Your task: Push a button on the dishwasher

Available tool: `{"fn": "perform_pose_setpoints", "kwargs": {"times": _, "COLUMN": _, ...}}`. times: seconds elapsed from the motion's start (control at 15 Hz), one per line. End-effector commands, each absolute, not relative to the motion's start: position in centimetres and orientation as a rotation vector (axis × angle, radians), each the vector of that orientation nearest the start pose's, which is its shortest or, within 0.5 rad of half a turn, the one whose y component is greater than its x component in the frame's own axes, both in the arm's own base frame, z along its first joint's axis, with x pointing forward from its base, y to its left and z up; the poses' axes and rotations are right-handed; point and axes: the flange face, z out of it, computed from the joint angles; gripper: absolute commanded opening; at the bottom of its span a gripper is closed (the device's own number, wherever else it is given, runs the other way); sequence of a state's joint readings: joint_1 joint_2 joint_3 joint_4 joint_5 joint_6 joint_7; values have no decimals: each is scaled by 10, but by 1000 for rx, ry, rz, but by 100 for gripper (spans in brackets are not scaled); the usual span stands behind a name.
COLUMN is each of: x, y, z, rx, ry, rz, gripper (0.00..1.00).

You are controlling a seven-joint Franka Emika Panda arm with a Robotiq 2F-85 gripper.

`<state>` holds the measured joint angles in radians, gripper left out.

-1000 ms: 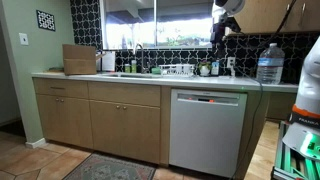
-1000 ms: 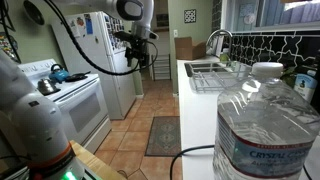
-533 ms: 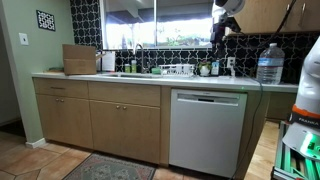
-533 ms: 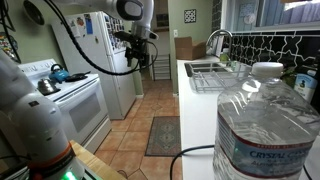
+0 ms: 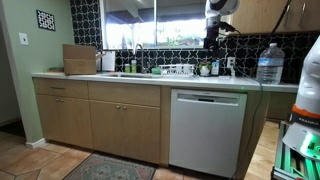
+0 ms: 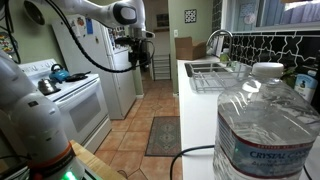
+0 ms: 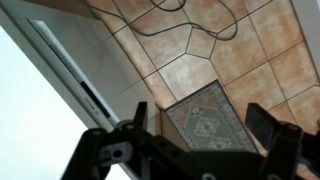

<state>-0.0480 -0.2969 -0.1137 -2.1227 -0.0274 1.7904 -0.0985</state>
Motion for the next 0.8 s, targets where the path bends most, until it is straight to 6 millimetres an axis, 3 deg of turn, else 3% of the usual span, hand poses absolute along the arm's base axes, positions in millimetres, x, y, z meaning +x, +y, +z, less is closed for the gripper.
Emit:
{"fn": "perform_pose_setpoints", "kwargs": {"times": 0.0, "x": 463, "y": -46, "z": 497, "rx": -3323, "ry": 107, "rz": 2, "gripper": 100}}
{"fn": "perform_pose_setpoints", "kwargs": {"times": 0.27, "x": 465, "y": -25, "z": 457, "rx": -3553, "ry": 100, "rz": -36, "gripper": 100}}
{"fn": "perform_pose_setpoints", "kwargs": {"times": 0.73, "x": 462, "y": -32, "z": 385, "rx": -3736, "ry": -79, "rz": 90, "gripper": 100}}
